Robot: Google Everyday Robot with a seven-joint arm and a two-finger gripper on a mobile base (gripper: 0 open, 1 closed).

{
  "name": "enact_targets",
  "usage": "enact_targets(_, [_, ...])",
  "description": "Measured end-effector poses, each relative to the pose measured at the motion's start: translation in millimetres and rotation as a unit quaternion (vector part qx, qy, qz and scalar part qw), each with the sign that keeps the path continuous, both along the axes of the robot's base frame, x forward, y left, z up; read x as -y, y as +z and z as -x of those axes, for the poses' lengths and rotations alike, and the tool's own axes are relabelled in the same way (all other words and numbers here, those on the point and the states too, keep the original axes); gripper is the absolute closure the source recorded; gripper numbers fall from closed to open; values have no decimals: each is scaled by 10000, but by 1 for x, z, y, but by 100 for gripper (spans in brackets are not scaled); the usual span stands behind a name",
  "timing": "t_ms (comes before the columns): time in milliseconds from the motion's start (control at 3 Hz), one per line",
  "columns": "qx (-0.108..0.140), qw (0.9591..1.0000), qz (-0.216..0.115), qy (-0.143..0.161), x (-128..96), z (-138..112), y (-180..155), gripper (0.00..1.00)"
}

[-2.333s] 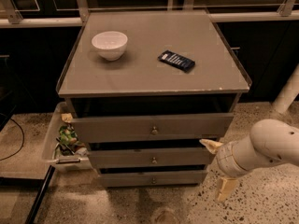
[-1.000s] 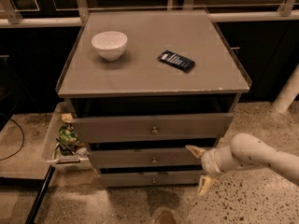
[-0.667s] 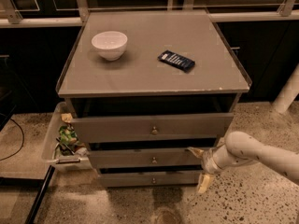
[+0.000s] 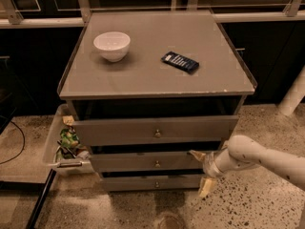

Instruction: Open middle drawer

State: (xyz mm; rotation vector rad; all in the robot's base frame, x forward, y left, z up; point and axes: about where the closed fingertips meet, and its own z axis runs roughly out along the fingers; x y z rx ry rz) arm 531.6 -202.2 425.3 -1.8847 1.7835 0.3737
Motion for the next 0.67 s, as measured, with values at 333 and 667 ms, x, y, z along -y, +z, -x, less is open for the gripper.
enact_targets(333, [329,9993,-170,73,-10,-17,-4,0])
enact_targets(667, [755,9966,-324,114,-14,-36,3,0])
